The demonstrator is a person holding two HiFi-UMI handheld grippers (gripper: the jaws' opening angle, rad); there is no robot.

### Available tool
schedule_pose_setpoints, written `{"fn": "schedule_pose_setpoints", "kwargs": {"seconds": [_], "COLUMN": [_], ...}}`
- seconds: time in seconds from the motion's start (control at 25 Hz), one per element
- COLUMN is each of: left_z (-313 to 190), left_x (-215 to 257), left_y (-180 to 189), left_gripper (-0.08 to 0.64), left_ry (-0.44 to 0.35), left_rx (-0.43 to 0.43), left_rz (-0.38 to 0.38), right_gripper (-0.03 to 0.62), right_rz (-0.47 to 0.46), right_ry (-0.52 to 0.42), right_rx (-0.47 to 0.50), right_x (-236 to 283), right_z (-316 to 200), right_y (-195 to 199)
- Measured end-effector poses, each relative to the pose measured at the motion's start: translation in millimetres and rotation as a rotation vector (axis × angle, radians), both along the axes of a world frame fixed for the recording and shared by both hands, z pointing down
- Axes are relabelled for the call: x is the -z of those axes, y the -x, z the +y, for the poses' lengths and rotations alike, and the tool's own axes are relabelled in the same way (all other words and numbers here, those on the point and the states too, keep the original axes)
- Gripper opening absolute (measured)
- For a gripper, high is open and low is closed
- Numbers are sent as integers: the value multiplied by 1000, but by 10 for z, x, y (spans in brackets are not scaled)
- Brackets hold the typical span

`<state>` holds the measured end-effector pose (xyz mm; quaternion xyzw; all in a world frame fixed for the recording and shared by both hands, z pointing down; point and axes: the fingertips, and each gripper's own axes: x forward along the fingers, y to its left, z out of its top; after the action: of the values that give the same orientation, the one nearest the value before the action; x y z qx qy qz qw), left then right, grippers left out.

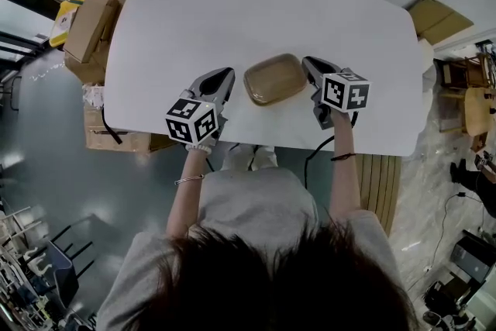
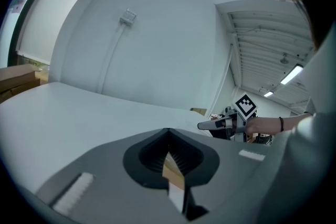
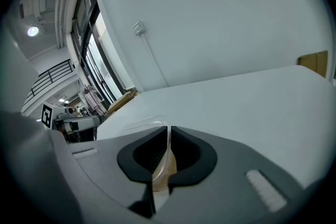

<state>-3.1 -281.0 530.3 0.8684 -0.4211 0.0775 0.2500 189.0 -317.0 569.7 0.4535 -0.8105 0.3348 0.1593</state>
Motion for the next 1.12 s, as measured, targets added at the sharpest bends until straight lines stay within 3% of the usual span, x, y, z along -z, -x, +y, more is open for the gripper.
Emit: {"fn": "schedule_pose_setpoints", "kwargs": {"seconds": [1.12], "left_z": [39], "left_x": [549], "left_y": [-73], "left_gripper": [-9], "left_ry": [-128], "left_rx": [-23], "left_rz": [36], "right_gripper": [32], "right_rz": [-77], "right_ry": [-140], "right_rx": [-74], "right_x": [684], "right_z": [284], "right_y": [-214]}}
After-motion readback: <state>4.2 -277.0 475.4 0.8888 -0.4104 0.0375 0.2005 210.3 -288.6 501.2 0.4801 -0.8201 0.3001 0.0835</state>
